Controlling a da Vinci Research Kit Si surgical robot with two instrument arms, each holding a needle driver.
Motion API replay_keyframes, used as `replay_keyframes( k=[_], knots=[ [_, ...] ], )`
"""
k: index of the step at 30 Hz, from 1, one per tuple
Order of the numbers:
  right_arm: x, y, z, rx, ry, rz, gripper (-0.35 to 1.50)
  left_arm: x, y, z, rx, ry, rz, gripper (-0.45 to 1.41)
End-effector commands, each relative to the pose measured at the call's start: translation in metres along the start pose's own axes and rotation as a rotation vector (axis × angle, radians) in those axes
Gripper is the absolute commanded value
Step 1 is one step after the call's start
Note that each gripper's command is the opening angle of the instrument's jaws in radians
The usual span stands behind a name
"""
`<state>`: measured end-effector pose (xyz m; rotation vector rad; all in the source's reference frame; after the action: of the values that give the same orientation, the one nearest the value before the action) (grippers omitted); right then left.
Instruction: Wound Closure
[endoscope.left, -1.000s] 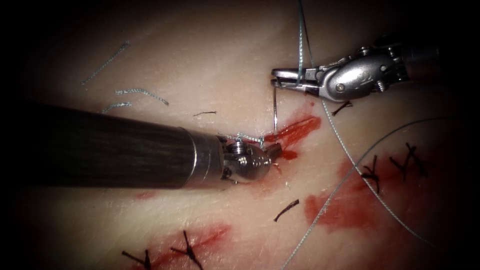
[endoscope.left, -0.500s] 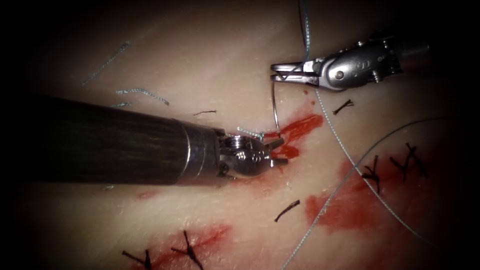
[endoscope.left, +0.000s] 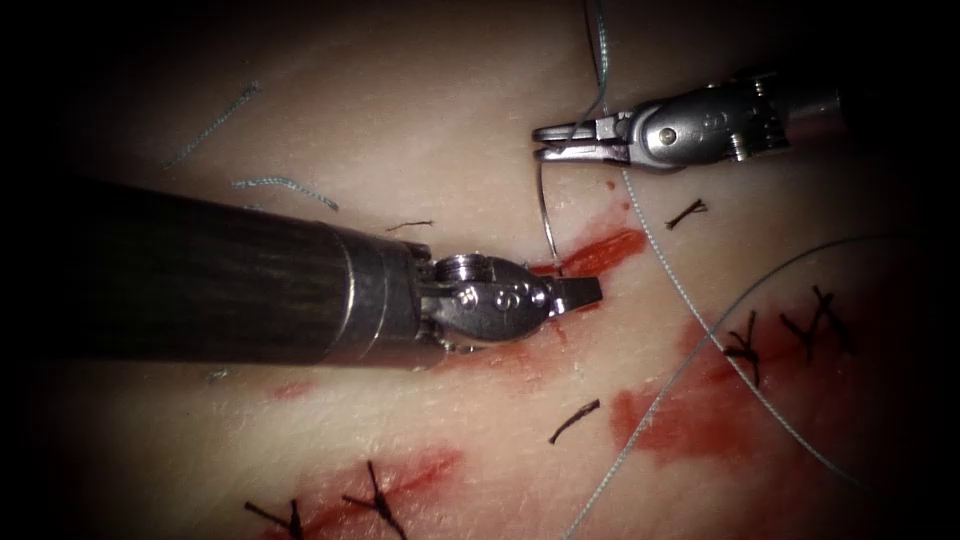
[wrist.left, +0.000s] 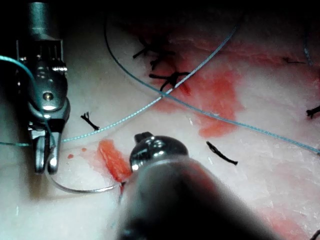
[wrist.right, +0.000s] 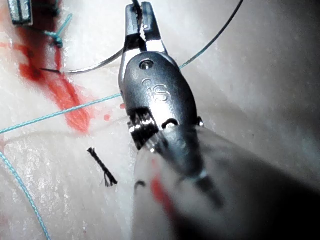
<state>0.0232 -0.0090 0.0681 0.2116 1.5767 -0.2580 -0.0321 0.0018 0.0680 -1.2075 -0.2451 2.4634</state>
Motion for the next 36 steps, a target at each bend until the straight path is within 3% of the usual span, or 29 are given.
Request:
replay_keyframes(
  k=[1,6,9,15,19,25,26,27,32,36],
  knots=[
    [-0.0002,-0.0001,0.0008,0.001,0.003,0.037,-0.35,0.0,-0.0004,0.0,0.015,0.015,0.0,-0.45],
    [-0.0003,-0.0002,0.0006,-0.026,-0.003,0.256,-0.35,0.0013,-0.0044,-0.0048,0.192,0.036,-0.08,-0.45],
    [-0.0006,-0.0002,0.0006,-0.032,0.036,0.309,-0.35,0.0008,-0.0068,-0.0069,0.232,0.024,-0.11,-0.45],
    [-0.001,0.0001,0.0005,0.066,0.063,0.446,-0.35,-0.0015,-0.01,-0.0083,0.195,0.028,-0.074,-0.45],
    [-0.0012,-0.0001,0.0005,0.051,0.057,0.549,-0.35,-0.003,-0.0102,-0.0074,0.183,0.024,-0.042,-0.45],
    [-0.0016,-0.0005,0.0001,-0.002,0.05,0.741,-0.35,-0.0043,-0.0081,-0.0031,0.04,0.033,0.239,-0.43],
    [-0.0017,-0.0006,0.0,-0.018,0.048,0.769,-0.35,-0.0043,-0.0077,-0.0027,0.019,0.04,0.273,-0.23],
    [-0.0019,-0.0009,-0.0001,-0.045,0.048,0.82,-0.35,-0.0043,-0.007,-0.0017,-0.009,0.049,0.332,0.12],
    [-0.0024,-0.0014,-0.0003,-0.057,0.05,0.921,-0.35,-0.0038,-0.0059,-0.0003,-0.05,0.063,0.439,0.37],
    [-0.0029,-0.0019,-0.0002,-0.055,0.051,1.015,-0.35,-0.0026,-0.0053,0.0002,-0.061,0.068,0.531,0.44]
  ],
)
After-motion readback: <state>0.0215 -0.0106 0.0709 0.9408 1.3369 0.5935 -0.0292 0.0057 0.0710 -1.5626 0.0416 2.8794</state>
